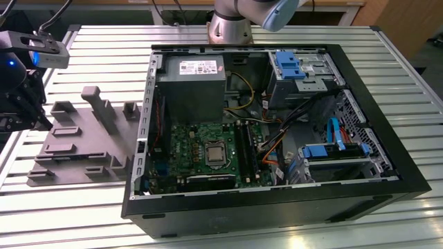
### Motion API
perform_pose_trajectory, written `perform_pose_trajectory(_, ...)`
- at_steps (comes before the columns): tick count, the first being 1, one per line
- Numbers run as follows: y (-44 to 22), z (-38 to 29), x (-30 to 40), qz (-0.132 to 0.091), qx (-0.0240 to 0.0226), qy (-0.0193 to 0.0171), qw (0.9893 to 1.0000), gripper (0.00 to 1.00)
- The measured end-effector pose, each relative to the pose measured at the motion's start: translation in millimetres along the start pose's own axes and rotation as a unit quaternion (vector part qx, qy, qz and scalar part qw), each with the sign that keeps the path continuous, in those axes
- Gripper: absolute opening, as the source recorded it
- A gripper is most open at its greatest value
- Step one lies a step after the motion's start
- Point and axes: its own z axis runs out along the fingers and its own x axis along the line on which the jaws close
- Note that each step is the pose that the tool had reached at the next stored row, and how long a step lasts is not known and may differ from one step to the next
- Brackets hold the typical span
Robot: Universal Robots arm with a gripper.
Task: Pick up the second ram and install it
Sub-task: 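Pick up the second ram and move it above second insertion slot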
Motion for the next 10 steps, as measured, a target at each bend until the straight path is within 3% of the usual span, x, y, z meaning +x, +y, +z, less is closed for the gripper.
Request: perform_pose_trajectory(10,-0.2,3.3,0.1,0.0,0.0,0.0,1.0,0.11)
